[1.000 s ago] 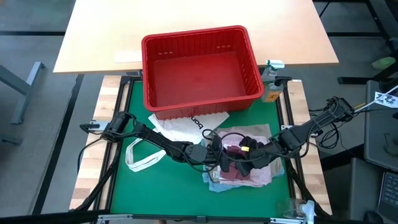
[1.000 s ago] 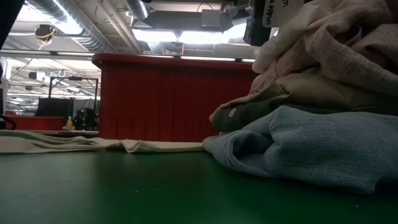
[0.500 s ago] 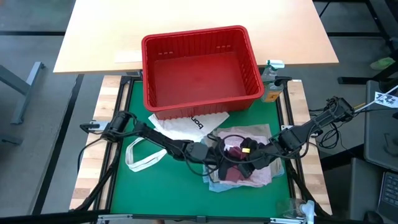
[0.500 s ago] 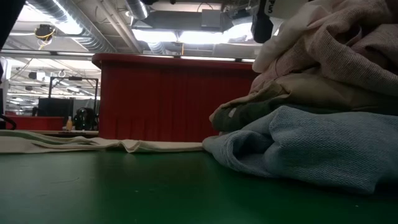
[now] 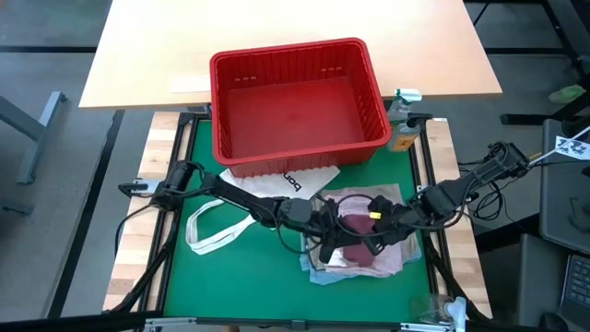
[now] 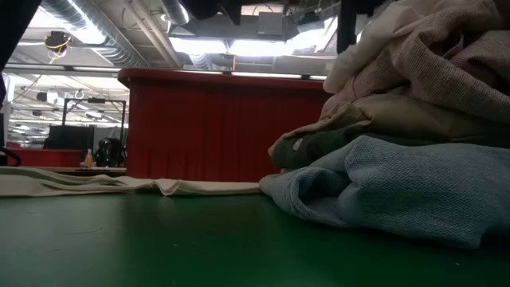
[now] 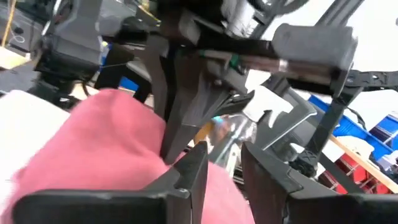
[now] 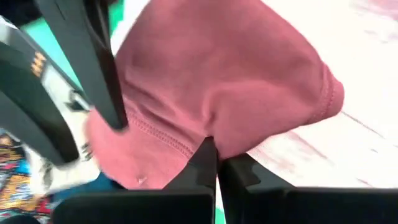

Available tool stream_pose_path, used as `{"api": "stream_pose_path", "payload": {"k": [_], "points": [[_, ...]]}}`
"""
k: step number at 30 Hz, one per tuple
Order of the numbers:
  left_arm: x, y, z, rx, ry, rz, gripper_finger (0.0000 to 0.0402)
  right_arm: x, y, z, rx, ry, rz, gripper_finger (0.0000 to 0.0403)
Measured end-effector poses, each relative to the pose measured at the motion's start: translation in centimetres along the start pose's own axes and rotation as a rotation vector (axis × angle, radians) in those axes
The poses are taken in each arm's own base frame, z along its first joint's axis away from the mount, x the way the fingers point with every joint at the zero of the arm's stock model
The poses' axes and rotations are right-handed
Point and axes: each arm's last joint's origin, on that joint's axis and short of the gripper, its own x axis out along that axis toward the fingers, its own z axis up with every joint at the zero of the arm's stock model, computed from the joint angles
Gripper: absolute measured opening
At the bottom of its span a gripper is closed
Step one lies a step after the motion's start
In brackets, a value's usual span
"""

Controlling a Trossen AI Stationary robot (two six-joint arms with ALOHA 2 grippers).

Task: Fold laundry
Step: Fold the red underwear

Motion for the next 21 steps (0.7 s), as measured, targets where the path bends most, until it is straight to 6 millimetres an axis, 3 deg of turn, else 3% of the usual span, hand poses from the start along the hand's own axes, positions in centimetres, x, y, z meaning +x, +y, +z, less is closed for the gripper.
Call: {"api": "stream_pose_path", "payload": {"k": [14,21], "points": [[-0.4,0.7,-2.7,0.004,0.258,0.108,0.0098,0.6,-0.2,-0.1,-0.011,0.027,-0.058,0.0002],[-0.4,1.0,-2.9,0.038,0.276,0.136,0.0098,1.5,0.0,-0.2,-0.039,0.050,-0.087,0.0003]]}}
